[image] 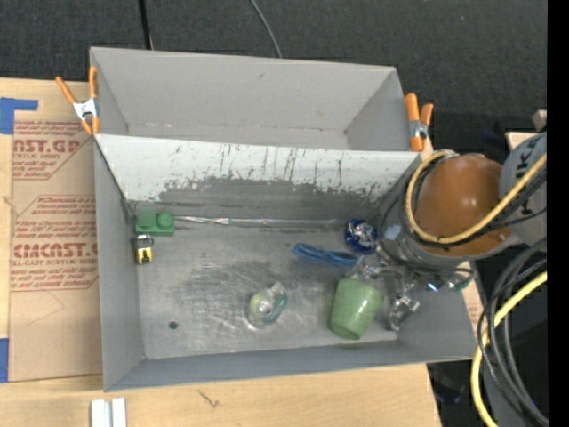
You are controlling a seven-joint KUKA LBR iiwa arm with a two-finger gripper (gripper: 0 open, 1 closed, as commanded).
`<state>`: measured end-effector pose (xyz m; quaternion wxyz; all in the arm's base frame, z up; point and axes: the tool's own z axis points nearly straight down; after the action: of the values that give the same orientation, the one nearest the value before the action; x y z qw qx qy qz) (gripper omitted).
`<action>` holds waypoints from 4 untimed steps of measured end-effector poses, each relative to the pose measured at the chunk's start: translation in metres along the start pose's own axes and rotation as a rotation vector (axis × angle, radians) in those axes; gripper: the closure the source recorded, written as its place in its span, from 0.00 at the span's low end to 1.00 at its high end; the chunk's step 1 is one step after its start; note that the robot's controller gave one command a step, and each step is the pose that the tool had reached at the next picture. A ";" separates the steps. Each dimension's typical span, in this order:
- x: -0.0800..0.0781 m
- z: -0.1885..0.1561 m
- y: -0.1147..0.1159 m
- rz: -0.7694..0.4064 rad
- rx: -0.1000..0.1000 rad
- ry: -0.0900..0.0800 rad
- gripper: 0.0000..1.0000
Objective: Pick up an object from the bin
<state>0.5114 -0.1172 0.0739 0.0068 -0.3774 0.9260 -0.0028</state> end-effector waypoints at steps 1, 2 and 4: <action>0.004 -0.001 -0.002 0.002 0.001 0.008 1.00; 0.003 0.002 0.002 0.001 -0.007 0.008 0.00; -0.040 -0.014 0.061 -0.166 -0.001 0.000 1.00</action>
Offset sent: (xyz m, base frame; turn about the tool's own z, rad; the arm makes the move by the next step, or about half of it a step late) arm 0.0000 0.0000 0.0000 0.0000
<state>0.4971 -0.0461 0.0881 0.0064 -0.4531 0.8915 -0.0029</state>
